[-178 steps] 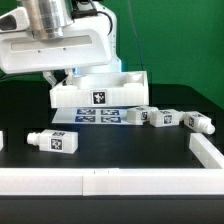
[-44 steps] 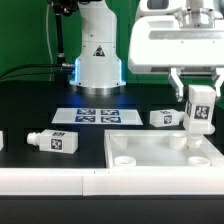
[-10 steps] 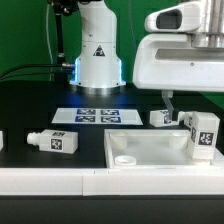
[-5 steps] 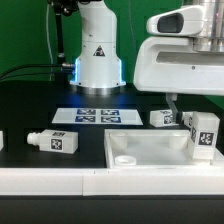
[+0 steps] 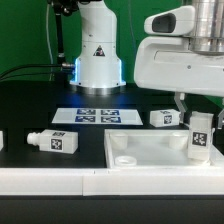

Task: Assemble one leg

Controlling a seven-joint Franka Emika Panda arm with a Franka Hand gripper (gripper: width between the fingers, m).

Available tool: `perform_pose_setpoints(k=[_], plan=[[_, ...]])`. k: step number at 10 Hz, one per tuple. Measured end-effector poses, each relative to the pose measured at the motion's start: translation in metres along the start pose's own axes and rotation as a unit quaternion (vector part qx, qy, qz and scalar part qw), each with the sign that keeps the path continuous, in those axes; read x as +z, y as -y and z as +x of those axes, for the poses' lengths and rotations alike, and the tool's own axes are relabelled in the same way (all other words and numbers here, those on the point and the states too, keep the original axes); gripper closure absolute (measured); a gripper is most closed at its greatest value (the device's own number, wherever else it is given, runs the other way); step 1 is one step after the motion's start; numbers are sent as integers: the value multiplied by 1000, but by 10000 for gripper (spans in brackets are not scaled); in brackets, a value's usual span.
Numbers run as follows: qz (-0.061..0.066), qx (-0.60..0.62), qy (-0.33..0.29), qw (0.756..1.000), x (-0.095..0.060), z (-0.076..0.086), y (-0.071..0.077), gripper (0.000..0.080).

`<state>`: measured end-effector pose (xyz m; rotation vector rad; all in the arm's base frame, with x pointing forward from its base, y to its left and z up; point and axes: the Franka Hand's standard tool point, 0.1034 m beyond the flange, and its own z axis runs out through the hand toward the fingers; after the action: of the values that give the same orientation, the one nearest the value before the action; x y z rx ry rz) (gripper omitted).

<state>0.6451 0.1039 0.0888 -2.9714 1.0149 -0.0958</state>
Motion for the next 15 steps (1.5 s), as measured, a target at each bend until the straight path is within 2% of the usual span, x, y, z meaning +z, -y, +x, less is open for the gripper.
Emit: perform_pose_setpoints(k=[2, 3, 5, 6, 7, 8, 9, 10, 11, 12, 14, 15], plan=[[-1, 124, 1, 992, 0, 0, -2, 514], [-3, 199, 4, 980, 0, 0, -3, 514], [22, 357, 3, 934, 1, -2, -4, 514], [25, 370, 1, 929, 0, -3, -4, 514], [25, 362, 1, 932, 0, -3, -5, 514], [25, 348, 0, 937, 0, -3, -5, 414], [22, 320, -2, 947, 0, -3, -4, 278], [16, 244, -6, 970, -1, -5, 0, 278], [10, 120, -18, 993, -2, -4, 8, 177], [12, 36, -21, 999, 0, -8, 14, 157], [12, -32, -24, 999, 2, -8, 15, 151], [8, -84, -26, 996, 2, -6, 13, 151]])
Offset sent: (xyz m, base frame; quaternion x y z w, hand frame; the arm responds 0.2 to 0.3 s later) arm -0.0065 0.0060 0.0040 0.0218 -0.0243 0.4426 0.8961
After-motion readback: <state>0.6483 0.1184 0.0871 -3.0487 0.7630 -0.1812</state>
